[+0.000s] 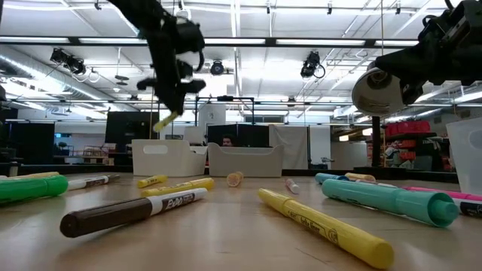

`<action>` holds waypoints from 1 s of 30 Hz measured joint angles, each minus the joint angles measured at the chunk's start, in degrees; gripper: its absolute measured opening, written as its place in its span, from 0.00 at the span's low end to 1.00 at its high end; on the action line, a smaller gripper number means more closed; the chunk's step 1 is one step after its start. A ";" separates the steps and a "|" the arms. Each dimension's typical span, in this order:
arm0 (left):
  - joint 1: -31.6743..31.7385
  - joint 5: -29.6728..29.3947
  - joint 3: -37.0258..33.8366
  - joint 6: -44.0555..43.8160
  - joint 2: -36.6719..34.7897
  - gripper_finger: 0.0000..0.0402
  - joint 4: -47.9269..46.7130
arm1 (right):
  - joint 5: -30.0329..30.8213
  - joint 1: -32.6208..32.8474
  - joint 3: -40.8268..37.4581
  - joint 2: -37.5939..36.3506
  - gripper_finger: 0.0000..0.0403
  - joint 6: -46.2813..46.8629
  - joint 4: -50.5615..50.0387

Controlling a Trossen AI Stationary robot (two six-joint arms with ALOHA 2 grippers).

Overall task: Pick & Place Markers
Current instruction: Put the yellow highlighter pen into the white bin

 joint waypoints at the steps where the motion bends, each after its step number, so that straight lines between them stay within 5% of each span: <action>1: 0.47 0.42 -1.05 -0.02 0.83 0.16 0.99 | 0.01 0.01 -0.01 -0.01 0.07 0.00 0.00; 22: 2.69 4.96 -9.13 -0.05 11.13 0.21 8.38 | 0.02 0.00 0.01 0.00 0.07 0.00 0.00; 30: 2.77 5.09 -9.09 -1.46 11.17 0.32 7.89 | 0.00 0.01 0.01 -0.02 0.07 0.00 0.00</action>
